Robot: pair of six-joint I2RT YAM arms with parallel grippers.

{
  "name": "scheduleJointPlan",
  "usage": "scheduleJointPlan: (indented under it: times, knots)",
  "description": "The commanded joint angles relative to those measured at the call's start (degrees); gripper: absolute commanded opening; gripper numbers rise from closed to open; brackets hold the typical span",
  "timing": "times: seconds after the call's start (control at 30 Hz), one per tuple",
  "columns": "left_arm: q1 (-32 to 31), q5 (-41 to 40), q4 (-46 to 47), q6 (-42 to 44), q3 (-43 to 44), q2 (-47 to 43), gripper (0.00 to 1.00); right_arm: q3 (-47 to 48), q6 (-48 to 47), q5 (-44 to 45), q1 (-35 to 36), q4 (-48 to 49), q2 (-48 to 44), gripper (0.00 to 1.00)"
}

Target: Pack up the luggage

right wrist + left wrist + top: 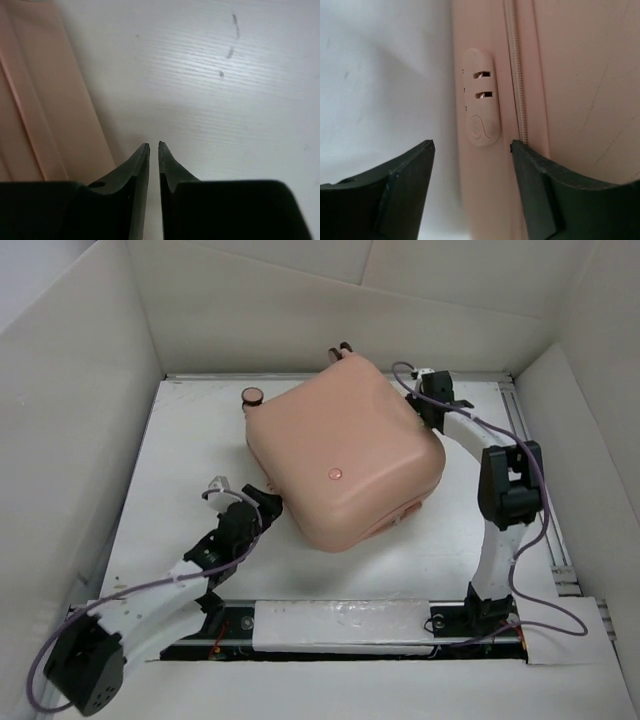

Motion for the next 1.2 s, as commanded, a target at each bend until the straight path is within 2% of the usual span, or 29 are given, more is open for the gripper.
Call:
scheduleJointPlan:
  times: [0.0,0.1,0.17,0.2,0.33,0.37,0.43,0.47,0.5,0.57,0.6,0.67,0.7,0.77,0.8,0.83,0.87,0.97,1.0,1.1,1.17]
  knots:
    - [-7.27,12.99,1.10,-2.05,2.10,-14.61,0.67,13.23,4.68,-25.00,14.20,-3.14,0.73,0.21]
    - [-6.66,3.15,-9.44,1.37,4.90,-21.96,0.78,17.66,5.21,-23.33,12.80,-5.88,2.23,0.34]
    - [-4.38,-0.81,-12.45,3.39,8.31,-24.00,0.83,17.67,6.79,-22.20,11.30,-4.66,-0.47,0.43]
    - [-3.50,-3.53,-14.03,4.88,9.73,-23.47,0.84,17.67,7.49,-21.32,10.77,-4.65,-2.14,0.45]
    - [-0.60,-4.87,-14.58,7.96,19.30,-14.27,0.93,11.70,7.50,-13.61,8.23,-2.54,-13.91,0.56]
    - [0.11,-4.87,-15.27,9.54,24.28,-9.37,0.94,8.30,7.50,-12.18,8.22,-1.58,-16.55,0.61]
    - [0.98,-4.87,-17.72,10.78,29.67,-5.21,0.96,4.50,7.50,-9.90,6.64,-1.57,-24.46,0.64]
    - [0.99,-4.87,-17.74,11.31,31.96,-3.01,0.96,-1.09,7.50,-8.23,6.64,-0.88,-27.27,0.66]
    - [0.99,-4.87,-18.44,11.92,35.02,-2.99,0.96,-4.36,7.50,-7.69,6.64,1.39,-32.78,0.83]
    - [0.99,-4.09,-18.97,12.45,35.93,-3.86,0.95,-10.51,7.50,-5.24,6.64,2.46,-38.00,0.92]
    - [0.99,-4.08,-18.97,12.45,35.93,-6.57,0.92,-16.72,7.50,-5.23,6.64,3.08,-40.63,0.93]
    - [0.99,-4.08,-21.41,12.45,33.84,-10.53,0.84,-23.00,8.45,-4.70,7.16,3.96,-48.80,0.84]
    - [0.99,-4.87,-23.09,12.45,32.61,-14.90,0.73,-28.86,9.25,-4.18,7.16,3.96,-51.88,0.78]
    - [0.99,-5.49,-26.60,10.79,27.87,-19.75,0.54,-34.69,12.57,-3.47,9.09,5.36,-62.42,0.64]
    - [0.99,-5.49,-26.62,10.78,25.93,-22.21,0.48,-37.41,13.90,-3.47,11.01,6.24,-65.85,0.58]
    - [0.99,-5.49,-27.66,10.17,24.09,-26.42,0.44,-41.70,14.96,-3.47,12.34,6.25,-69.01,0.48]
    - [0.99,-4.79,-28.28,10.17,21.20,-27.94,0.36,-43.57,16.01,-3.47,13.57,6.25,-74.18,0.43]
    - [0.99,3.01,-27.33,10.17,15.40,-27.61,0.29,-49.21,20.32,0.56,18.23,2.40,-79.84,0.19]
    - [0.99,8.26,-24.36,9.38,13.63,-26.38,0.26,-50.35,22.59,2.23,19.11,1.34,-80.47,0.17]
    - [0.99,12.96,-20.57,6.92,6.95,-22.85,0.23,-54.66,25.33,5.58,21.39,-0.96,-82.30,0.17]
    - [0.47,15.24,-16.70,5.78,3.61,-24.16,0.23,-58.86,25.86,5.06,22.02,0.00,-83.45,0.27]
